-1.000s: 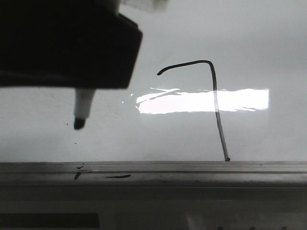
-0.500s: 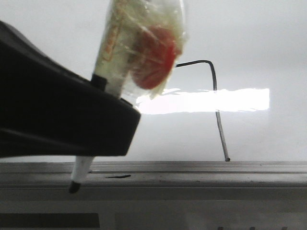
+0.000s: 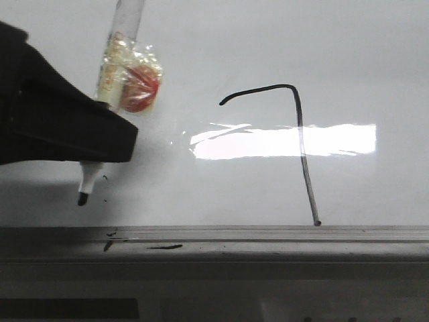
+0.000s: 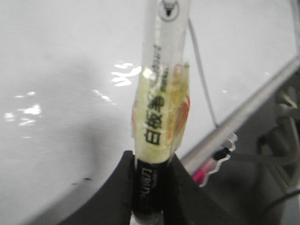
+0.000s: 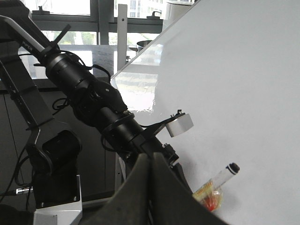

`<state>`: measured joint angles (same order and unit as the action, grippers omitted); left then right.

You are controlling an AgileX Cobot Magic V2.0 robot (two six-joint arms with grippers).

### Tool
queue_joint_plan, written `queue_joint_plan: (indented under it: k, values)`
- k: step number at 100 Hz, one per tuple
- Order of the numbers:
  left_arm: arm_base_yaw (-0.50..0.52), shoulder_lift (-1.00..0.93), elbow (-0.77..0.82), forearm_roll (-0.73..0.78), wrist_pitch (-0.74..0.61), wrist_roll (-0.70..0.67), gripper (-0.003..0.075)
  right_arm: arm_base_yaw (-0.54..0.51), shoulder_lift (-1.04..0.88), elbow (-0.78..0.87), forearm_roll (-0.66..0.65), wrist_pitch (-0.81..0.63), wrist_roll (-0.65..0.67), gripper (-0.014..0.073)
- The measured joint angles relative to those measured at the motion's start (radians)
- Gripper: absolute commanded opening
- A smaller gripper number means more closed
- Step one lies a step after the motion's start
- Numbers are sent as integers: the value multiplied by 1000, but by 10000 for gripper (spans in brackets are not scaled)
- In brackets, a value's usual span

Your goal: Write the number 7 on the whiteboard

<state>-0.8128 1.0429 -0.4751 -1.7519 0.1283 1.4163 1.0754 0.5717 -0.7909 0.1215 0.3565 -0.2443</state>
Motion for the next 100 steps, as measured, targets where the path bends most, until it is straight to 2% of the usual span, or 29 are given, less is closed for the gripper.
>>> queue_joint_plan:
  k: [24, 36, 54, 100]
  values:
    - [-34, 13, -56, -44, -268, -4, -20, 0, -6, 0, 0, 43, 0, -63]
    - [-86, 51, -94, -50, -339, -4, -20, 0, -6, 0, -1, 43, 0, -63]
    - [-149, 138, -123, -52, -371, -4, -20, 0, -6, 0, -1, 43, 0, -64]
    - [-165, 196, -148, -45, -394, -4, -12, 0, -6, 0, -1, 43, 2, -64]
